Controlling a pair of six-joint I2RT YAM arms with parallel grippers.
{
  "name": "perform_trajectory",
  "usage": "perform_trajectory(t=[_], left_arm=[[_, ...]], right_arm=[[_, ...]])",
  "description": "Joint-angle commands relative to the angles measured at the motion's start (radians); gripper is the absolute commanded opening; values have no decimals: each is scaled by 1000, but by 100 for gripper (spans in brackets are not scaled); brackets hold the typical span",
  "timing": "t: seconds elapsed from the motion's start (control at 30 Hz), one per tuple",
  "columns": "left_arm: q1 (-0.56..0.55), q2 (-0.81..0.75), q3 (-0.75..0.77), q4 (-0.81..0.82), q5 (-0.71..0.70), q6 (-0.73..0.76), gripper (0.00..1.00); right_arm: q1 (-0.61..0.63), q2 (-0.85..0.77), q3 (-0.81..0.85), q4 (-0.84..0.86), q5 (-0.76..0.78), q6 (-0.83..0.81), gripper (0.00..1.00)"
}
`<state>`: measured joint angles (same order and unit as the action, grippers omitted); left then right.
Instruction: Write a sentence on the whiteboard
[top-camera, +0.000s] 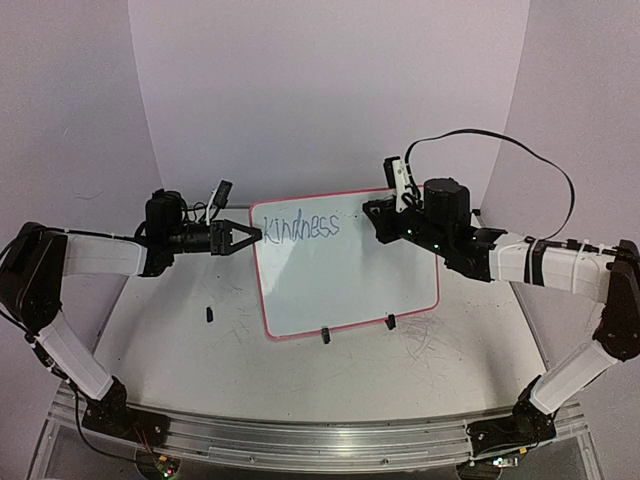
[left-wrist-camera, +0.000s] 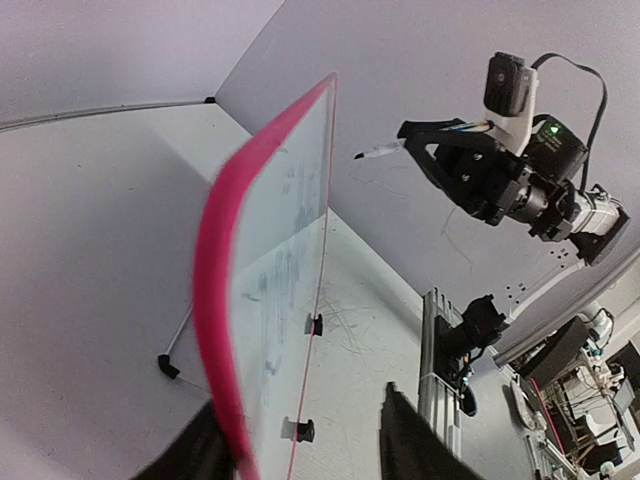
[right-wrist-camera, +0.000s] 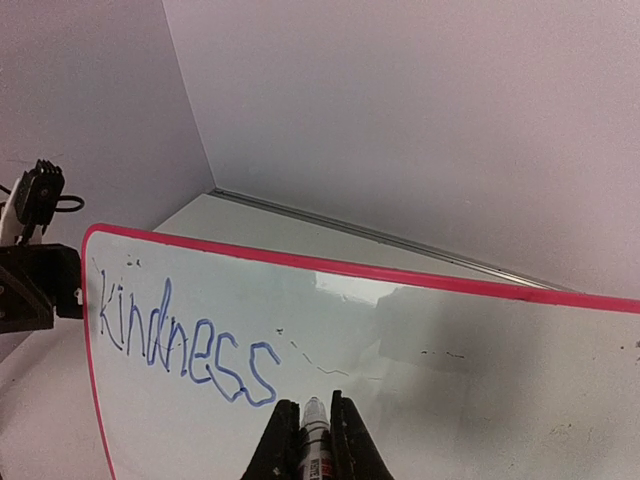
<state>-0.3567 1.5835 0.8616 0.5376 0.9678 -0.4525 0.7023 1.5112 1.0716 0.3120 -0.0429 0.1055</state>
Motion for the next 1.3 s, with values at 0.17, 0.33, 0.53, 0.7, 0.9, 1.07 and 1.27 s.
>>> perform_trajectory(t=[0.17,0.33,0.53,0.7,0.9,1.07,1.27], left_arm=[[1,31,38,54,23,-2,31],[2,47,45,54,12,18,19],[5,57,48,53,1,62,5],[5,45,37,54,-15,88,0],[0,44,29,53,-20,107,0],[-3,38,24,54,-23,122,0],[-7,33,22,54,-22,130,0]], right_arm=[[-14,29,51,52,-5,12,0],[-24,46,65,61,-23,26,0],[-24,45,50,96,-21,23,0],[-24,51,48,98,-4,27,0],[-24,61,51,98,23,38,0],[-24,63,50,95,37,39,0],[-24,69,50,88,43,43,0]])
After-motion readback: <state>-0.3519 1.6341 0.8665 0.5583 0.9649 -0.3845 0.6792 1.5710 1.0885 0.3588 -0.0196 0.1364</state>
